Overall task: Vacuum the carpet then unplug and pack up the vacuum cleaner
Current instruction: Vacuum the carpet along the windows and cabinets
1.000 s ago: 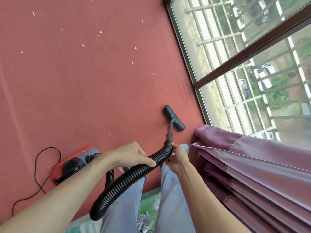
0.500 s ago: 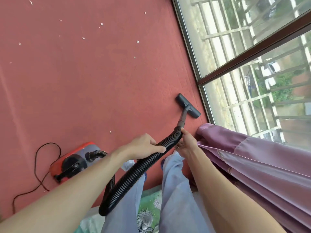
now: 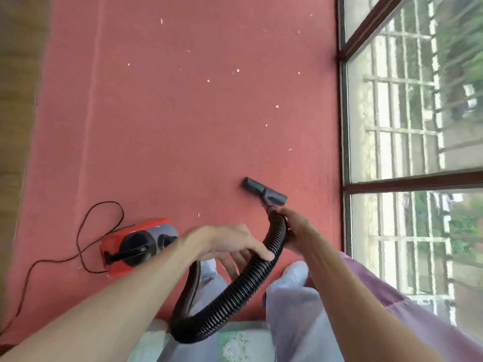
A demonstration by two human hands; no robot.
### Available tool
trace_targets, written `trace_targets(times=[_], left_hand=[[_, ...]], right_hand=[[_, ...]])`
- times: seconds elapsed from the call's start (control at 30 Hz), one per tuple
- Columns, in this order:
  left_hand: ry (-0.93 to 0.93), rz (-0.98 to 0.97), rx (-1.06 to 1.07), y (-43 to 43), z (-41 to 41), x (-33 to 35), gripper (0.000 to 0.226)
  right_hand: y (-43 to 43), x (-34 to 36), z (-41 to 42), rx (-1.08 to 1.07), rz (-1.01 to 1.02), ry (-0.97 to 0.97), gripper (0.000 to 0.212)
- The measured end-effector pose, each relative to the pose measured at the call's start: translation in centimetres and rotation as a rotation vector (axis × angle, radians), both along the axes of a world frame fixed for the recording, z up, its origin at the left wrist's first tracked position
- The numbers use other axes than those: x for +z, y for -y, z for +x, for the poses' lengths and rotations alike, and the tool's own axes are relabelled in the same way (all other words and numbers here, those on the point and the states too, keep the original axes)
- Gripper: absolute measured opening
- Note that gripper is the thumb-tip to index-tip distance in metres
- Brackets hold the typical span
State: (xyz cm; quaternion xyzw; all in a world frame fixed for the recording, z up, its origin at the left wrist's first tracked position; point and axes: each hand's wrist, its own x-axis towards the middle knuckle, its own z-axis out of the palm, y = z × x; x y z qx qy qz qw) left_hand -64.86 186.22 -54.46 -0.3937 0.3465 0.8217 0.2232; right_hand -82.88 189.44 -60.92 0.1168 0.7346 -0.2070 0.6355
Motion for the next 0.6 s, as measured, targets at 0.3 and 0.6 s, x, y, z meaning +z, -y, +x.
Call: trace_targets(times=[0.3, 0.6], left_hand=[[-0.025, 0.118, 0.462, -1.2, 1.2, 0.6, 0.028], [0.008, 0.111, 0.975, -9.0, -5.9, 0.1, 0.025]], right_hand=[[9.6, 0.0, 4.3, 0.756, -0.059, 0.067, 0.014], [9.6, 0.5, 5.6, 1.574, -0.149, -0.095, 0.018]])
